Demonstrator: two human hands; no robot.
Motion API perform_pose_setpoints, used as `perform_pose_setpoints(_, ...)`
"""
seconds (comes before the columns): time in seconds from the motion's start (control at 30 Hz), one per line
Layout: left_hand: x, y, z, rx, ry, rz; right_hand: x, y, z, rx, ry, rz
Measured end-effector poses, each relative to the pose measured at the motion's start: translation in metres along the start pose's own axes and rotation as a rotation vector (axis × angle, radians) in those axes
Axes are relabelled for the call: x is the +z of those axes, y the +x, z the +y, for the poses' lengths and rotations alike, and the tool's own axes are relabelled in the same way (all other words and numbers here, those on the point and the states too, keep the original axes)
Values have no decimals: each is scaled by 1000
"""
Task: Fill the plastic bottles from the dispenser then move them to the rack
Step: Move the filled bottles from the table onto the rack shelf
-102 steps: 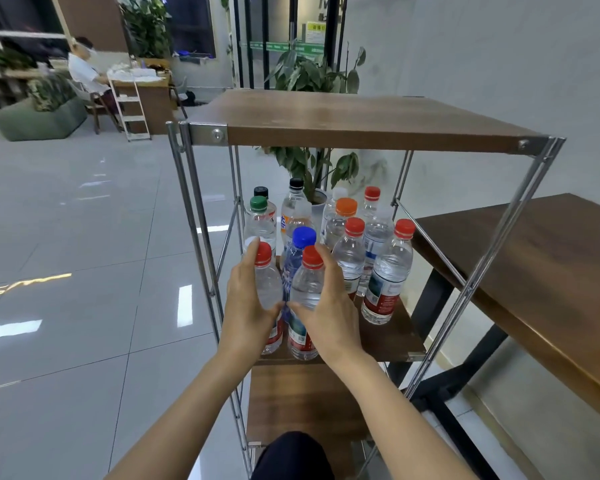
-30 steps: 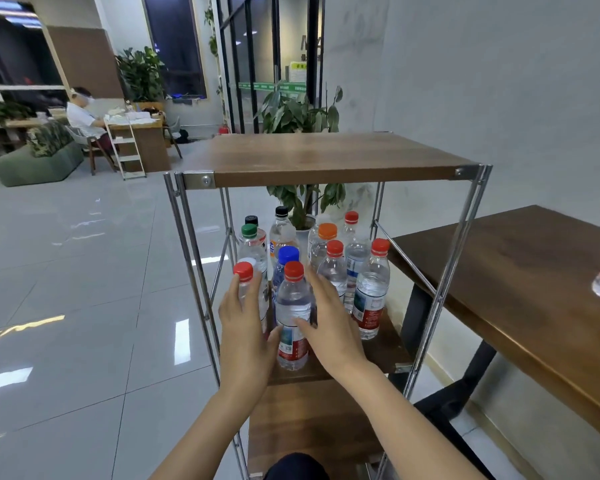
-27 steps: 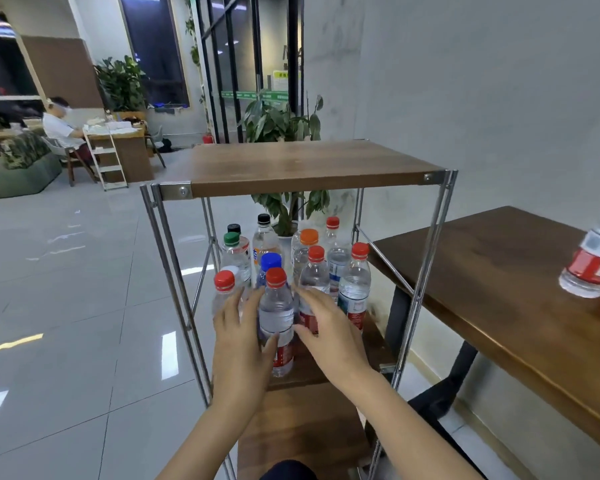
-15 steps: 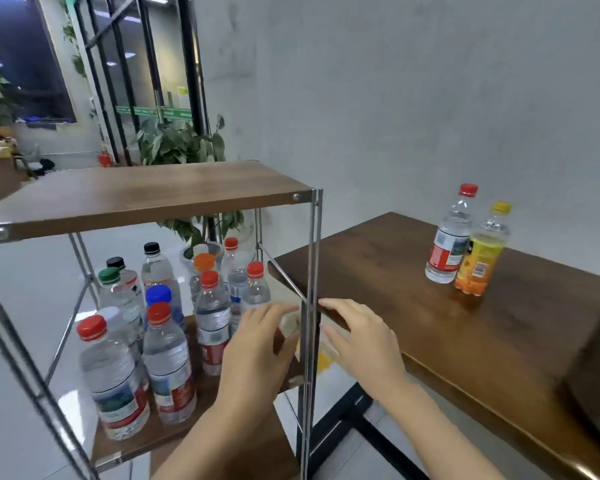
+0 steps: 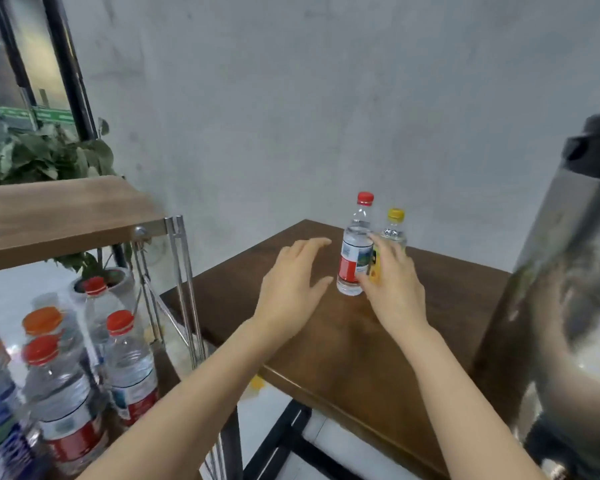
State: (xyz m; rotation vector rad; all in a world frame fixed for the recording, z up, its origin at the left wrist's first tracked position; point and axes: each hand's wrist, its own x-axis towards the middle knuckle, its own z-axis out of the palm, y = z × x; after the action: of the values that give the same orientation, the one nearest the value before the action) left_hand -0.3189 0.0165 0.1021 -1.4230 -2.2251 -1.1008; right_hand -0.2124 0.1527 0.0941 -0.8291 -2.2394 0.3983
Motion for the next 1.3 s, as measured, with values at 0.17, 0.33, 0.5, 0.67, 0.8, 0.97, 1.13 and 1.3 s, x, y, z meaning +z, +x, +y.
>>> perform_pose_setpoints(0.17, 36, 72, 0, 56, 11, -124, 6, 49, 22, 59, -79, 51)
perform_pose_setpoints(0.33, 68, 129, -2, 166, 137, -200, 14, 89, 40, 150, -84, -47)
perform_pose_setpoints(0.5, 95, 164, -11, 140, 85, -240, 24, 109, 57, 140, -31, -88)
perform_pose_setpoints(0.67, 120, 173, -29, 150, -103, -236, 34, 115, 74, 79, 26, -65)
perform_pose_setpoints(0.8, 131, 174, -33, 154, -358, -244, 40, 114, 80, 74, 128, -20)
perform_pose_setpoints(0.97, 135, 170, -35, 123, -442, -235, 40, 114, 80, 105, 148, -22)
perform_pose_setpoints(1.13, 133, 153, -30, 136, -434, -146, 40, 103, 77, 94, 117, 35)
perform_pose_setpoints(1.3, 128, 127, -25, 160, -449, -87, 36, 78, 72, 53, 97, 107)
